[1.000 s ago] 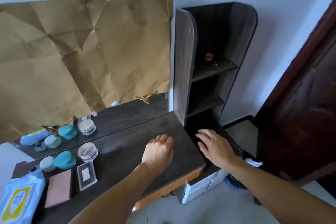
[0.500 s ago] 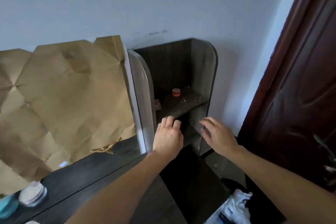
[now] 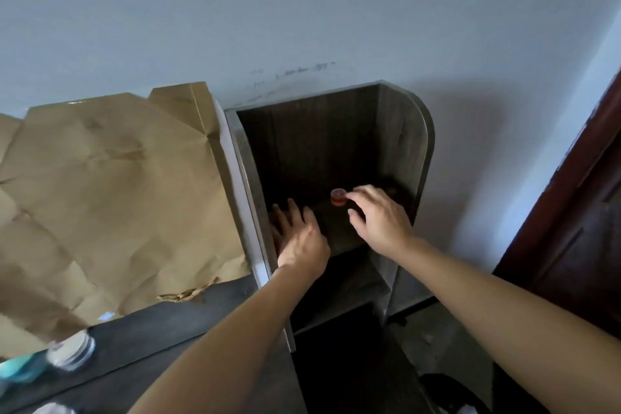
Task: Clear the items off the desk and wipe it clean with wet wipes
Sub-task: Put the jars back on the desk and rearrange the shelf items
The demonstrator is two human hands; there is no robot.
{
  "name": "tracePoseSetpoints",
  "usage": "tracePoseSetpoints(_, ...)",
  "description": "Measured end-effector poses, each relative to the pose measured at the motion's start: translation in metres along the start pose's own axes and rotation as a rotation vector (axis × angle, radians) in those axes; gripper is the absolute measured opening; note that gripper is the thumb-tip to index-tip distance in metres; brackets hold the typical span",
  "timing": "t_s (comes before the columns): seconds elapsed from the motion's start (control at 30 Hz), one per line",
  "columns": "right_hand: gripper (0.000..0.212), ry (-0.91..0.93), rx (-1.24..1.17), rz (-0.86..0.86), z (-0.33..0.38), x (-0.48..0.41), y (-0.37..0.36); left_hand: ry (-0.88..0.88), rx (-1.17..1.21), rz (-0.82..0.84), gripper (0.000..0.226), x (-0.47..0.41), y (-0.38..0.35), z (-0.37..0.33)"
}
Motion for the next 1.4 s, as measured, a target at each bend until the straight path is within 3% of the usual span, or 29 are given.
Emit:
tracePoseSetpoints(0.27, 0.042, 0.018, -0.07, 0.216, -0.017, -0.032, -0.041, 0.104, -0.144, -0.031, 0.051, -0.007, -0.012, -0.007)
tracePoseSetpoints(0.5, 0.026, 0.01, -0.218, 0.162, -0.023, -0.027, -0.045, 0.069, -0.083, -0.15, 0.049, 0.018, -0.009, -0.017)
tracePoseSetpoints(0.67, 0.02, 0.042, -0.228, 0.127, -0.021, -0.018, -0.036, -0.027, -0.013, -0.26, 0.029, 0.037, -0.006, -0.012)
tracePoseSetpoints(0.9, 0.022, 0.084, -0.246, 0.071, -0.014, 0.019, -0.01, -0.086, 0.113, -0.349, 0.031, 0.084, 0.004, -0.007)
tracePoseSetpoints(1.1, 0.029, 0.108, -0.318, -0.005, 0.036, 0.079, 0.015, -0.031, 0.156, -0.384, 0.028, 0.169, 0.025, 0.048)
tracePoseSetpoints(1.4, 0.023, 0.145, -0.418, 0.209, 0.169, 0.177, -0.004, 0.171, -0.004, -0.306, 0.025, 0.324, 0.053, 0.157)
Point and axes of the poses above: each hand's wrist, its own x-axis away from the middle knuckle, its own y-axis out of the back of the hand, z = x × y, the point moved 1 cm from there along -x, towards the middle knuckle, and after that the axes turned 12 degrees about -z, right-handed, at the moved point
